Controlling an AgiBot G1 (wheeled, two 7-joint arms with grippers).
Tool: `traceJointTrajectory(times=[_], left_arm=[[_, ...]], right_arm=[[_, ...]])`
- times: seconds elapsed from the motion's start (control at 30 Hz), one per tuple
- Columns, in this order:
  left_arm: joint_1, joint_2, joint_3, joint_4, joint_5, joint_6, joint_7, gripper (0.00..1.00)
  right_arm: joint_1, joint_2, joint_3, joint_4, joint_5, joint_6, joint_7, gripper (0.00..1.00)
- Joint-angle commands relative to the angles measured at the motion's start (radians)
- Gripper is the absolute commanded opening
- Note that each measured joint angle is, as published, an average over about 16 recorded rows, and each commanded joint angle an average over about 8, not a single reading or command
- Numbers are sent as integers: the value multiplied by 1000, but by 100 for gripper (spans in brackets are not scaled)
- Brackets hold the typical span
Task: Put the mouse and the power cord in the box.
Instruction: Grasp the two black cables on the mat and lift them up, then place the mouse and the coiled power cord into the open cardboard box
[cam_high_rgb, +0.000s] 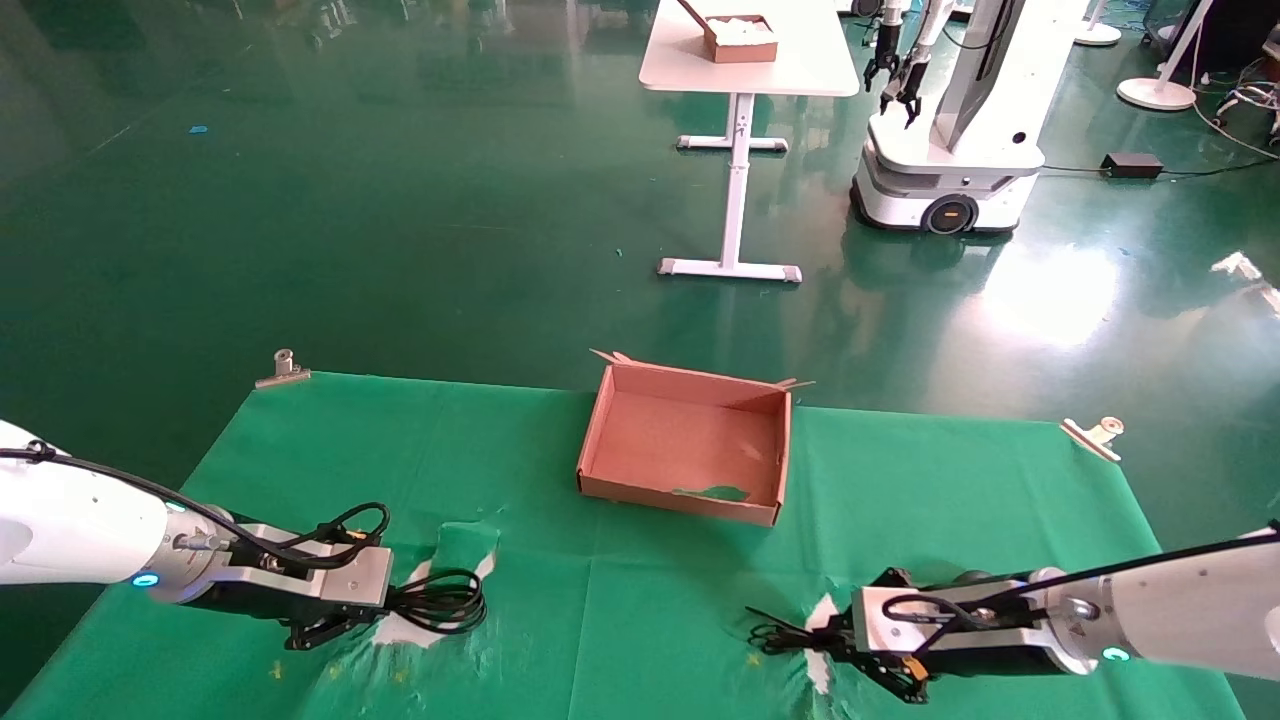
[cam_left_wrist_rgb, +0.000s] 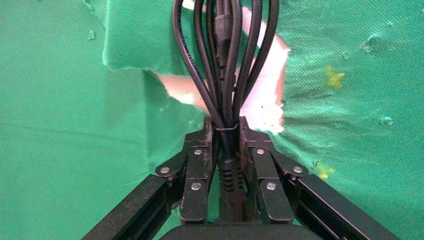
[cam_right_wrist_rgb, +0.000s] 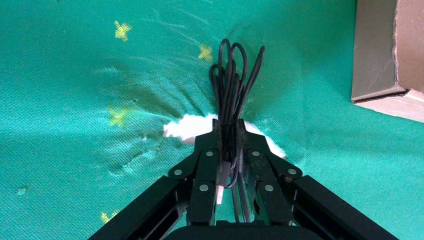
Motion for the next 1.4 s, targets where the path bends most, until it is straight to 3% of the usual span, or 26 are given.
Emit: traceJointTrajectory(times=[0.03, 0.27, 0.43, 0.67, 0.83, 0.97, 1.17, 1.4], left_arm=[[0, 0, 0, 0, 0, 0, 0, 0], [-6, -7, -4, 1, -6, 14, -3, 0], [-44, -41, -26, -3, -40, 88, -1, 0], [-121, -106, -150, 14, -222, 218, -52, 0], [-152, -66, -241, 31, -354, 206, -120, 0], [-185, 5, -278, 26, -406, 120, -153, 0], [-243, 77, -285, 20, -412, -23, -162, 0], [-255, 74, -257, 41, -370, -34, -136, 0]], right_arm=[[0, 0, 0, 0, 0, 0, 0, 0], [4, 6, 3, 2, 5, -6, 0, 0], [33, 43, 22, 10, 33, -47, 2, 0], [165, 143, 70, 41, 96, -120, 48, 0], [276, 154, 95, 72, 128, -129, 98, 0], [312, 85, 107, 76, 148, -114, 125, 0], [267, -71, 123, 12, 175, 8, 133, 0], [163, -218, 125, -75, 174, 376, 116, 3]])
